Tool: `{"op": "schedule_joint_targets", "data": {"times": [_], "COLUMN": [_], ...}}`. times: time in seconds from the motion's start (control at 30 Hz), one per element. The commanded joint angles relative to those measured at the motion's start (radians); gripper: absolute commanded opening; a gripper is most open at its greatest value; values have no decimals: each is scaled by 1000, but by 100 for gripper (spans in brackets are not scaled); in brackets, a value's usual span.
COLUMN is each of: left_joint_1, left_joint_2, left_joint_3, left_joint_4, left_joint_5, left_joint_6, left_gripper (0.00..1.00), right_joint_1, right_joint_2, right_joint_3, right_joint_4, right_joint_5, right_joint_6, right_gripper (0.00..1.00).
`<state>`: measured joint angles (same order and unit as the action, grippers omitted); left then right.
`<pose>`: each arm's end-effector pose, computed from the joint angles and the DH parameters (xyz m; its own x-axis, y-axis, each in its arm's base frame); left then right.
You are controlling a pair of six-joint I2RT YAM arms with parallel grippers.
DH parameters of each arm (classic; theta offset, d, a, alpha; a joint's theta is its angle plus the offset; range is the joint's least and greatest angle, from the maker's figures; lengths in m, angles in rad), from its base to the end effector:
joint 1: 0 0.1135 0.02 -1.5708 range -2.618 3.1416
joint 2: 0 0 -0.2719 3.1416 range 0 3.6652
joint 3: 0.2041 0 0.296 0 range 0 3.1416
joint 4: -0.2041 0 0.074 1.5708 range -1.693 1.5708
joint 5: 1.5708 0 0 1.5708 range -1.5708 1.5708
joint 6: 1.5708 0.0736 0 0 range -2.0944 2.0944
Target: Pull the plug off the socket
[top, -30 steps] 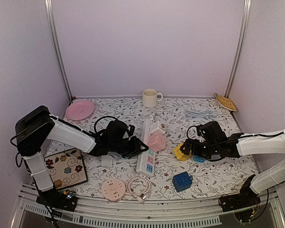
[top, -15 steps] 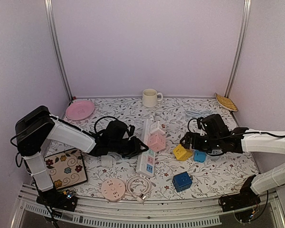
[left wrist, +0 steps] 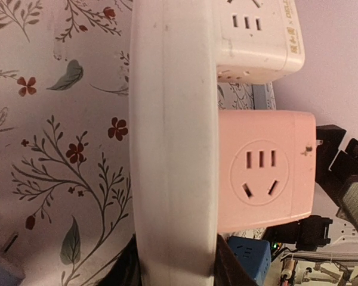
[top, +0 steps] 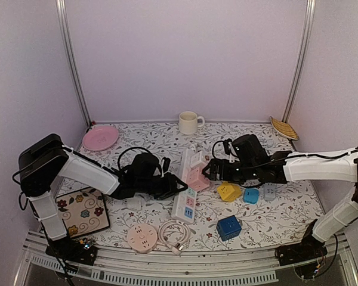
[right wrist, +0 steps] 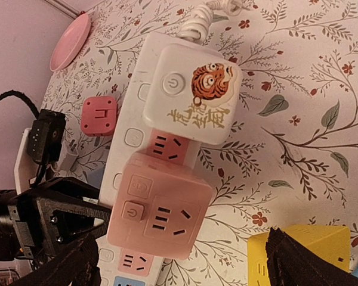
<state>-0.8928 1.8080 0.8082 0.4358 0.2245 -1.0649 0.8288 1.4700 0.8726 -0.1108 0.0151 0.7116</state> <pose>0.2470 -0.3329 0.0884 -0.9299 -0.2050 -0.3054 0.1318 0.5895 -0.7969 0.2564 0.2780 0.1746 -0.8091 0.0837 -0.5816 -0.2652 0.8312 0.4886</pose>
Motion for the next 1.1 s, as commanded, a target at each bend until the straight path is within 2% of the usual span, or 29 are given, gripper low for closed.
{"op": "schedule_joint_targets", "data": {"times": [0.0, 0.33, 0.47, 0.6, 0.83, 1.07], "left_joint_1": [-19, -35, -41, -47, -57, -63], "left_joint_2": [-81, -89, -98, -111, -123, -122], "left_joint_3": [11, 14, 14, 15, 18, 50], "left_joint_4": [226, 236, 226, 205, 159, 8], "left_joint_5": [15, 9, -7, -27, -77, -185], "left_joint_6": [50, 71, 85, 103, 122, 121], "left_gripper": [0, 0, 0, 0, 0, 0], "right_joint_1": [12, 39, 47, 46, 46, 46], "right_joint_2": [46, 119, 140, 141, 130, 109], "right_joint_3": [23, 46, 48, 43, 46, 38], "right_joint_4": [81, 137, 150, 158, 159, 158], "right_joint_5": [-52, -77, -84, -86, -81, -86], "right_joint_6": [29, 66, 80, 92, 95, 98], "right_gripper": [99, 100, 95, 84, 48, 27]}}
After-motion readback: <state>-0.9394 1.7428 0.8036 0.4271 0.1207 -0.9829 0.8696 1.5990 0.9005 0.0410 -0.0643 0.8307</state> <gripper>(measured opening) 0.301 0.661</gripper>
